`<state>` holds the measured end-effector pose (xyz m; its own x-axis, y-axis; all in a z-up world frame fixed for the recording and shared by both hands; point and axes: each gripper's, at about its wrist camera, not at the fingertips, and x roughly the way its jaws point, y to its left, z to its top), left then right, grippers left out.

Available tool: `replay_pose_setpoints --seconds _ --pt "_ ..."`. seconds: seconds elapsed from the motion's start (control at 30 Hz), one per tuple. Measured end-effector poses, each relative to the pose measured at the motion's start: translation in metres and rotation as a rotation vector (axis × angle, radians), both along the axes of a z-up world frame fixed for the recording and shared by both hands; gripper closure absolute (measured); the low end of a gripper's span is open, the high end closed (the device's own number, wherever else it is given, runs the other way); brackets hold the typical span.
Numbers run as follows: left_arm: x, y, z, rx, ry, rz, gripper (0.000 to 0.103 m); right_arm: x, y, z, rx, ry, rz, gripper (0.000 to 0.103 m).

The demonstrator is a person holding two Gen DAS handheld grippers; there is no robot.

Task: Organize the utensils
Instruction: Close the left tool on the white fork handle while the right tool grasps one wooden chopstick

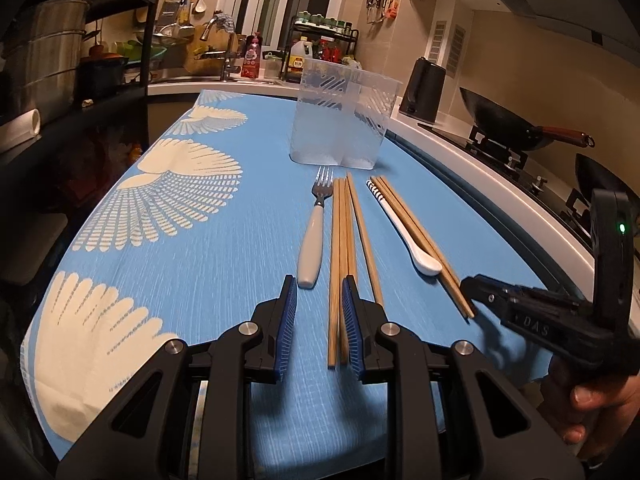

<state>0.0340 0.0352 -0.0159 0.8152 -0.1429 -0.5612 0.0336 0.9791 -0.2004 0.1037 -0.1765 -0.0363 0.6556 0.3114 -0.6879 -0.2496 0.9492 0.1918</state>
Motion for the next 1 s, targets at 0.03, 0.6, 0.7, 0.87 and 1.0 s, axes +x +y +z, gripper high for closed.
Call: replay_pose_setpoints --seconds 0.03,0.6,0.7,0.87,1.0 --pt "0.009 0.001 0.002 -0.004 0.023 -0.001 0.079 0.000 0.001 0.000 -0.008 -0.001 0.002 0.086" --pt "0.070 -0.014 -0.015 0.105 0.228 0.023 0.079 0.002 0.000 0.001 -0.045 0.020 0.017 0.098" --pt "0.067 -0.011 -0.015 0.092 0.225 0.000 0.085 0.000 -0.007 0.001 -0.044 0.029 0.000 0.098" --pt "0.037 0.004 -0.012 0.074 0.206 0.007 0.085 -0.010 -0.025 0.003 -0.057 0.057 -0.038 0.098" --pt "0.012 0.006 -0.012 0.079 0.174 -0.001 0.085 -0.017 -0.030 0.003 -0.066 0.041 -0.047 0.095"
